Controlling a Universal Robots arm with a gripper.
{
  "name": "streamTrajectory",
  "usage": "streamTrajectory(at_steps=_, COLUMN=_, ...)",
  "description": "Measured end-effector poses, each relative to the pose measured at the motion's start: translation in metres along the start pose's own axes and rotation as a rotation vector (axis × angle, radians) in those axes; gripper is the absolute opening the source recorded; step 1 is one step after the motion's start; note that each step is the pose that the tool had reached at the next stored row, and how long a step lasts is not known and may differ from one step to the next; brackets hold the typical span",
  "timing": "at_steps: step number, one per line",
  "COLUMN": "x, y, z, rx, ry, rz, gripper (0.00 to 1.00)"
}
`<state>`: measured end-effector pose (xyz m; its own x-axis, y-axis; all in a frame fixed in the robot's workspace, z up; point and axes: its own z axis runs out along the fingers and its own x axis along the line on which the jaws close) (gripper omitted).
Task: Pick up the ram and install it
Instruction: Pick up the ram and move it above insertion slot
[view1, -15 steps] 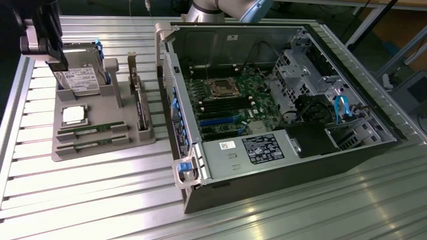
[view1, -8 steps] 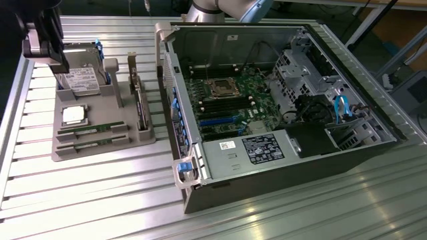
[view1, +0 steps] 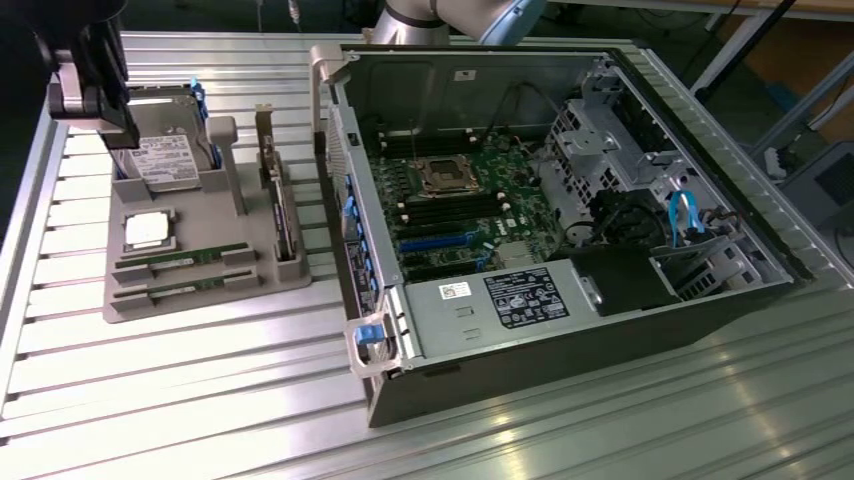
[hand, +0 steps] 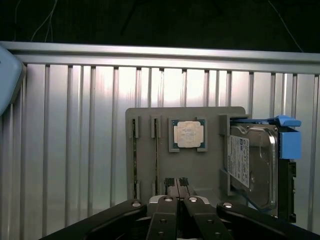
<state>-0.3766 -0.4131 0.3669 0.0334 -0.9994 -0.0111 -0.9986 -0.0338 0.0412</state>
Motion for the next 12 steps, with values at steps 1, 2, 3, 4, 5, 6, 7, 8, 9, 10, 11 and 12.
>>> streamTrajectory(at_steps=1, x=0.0000, y=0.0000, z=0.0000, rx=0.0000, ry=0.0000, rz=0.000, gripper=0.10)
streamTrajectory(at_steps=2, x=0.0000, y=0.0000, z=0.0000, rx=0.0000, ry=0.0000, rz=0.000, gripper=0.10)
streamTrajectory(at_steps=3, x=0.0000, y=0.0000, z=0.0000, rx=0.0000, ry=0.0000, rz=0.000, gripper=0.10)
streamTrajectory(at_steps=4, x=0.0000, y=0.0000, z=0.0000, rx=0.0000, ry=0.0000, rz=0.000, gripper=0.10)
streamTrajectory(at_steps=5, x=0.0000, y=0.0000, z=0.0000, rx=0.0000, ry=0.0000, rz=0.000, gripper=0.10)
streamTrajectory(at_steps=6, x=0.0000, y=0.0000, z=0.0000, rx=0.0000, ry=0.0000, rz=0.000, gripper=0.10)
streamTrajectory(at_steps=7, x=0.0000, y=0.0000, z=0.0000, rx=0.0000, ry=0.0000, rz=0.000, gripper=0.10)
streamTrajectory(at_steps=8, x=0.0000, y=0.0000, z=0.0000, rx=0.0000, ry=0.0000, rz=0.000, gripper=0.10)
streamTrajectory(at_steps=9, x=0.0000, y=0.0000, z=0.0000, rx=0.0000, ry=0.0000, rz=0.000, gripper=0.10)
streamTrajectory(at_steps=10, x=0.0000, y=0.0000, z=0.0000, rx=0.0000, ry=0.0000, rz=0.000, gripper=0.10)
streamTrajectory(at_steps=11, x=0.0000, y=0.0000, z=0.0000, rx=0.0000, ry=-0.0001, rz=0.000, gripper=0.11)
streamTrajectory(at_steps=12, x=0.0000, y=0.0000, z=0.0000, rx=0.0000, ry=0.0000, rz=0.000, gripper=0.16)
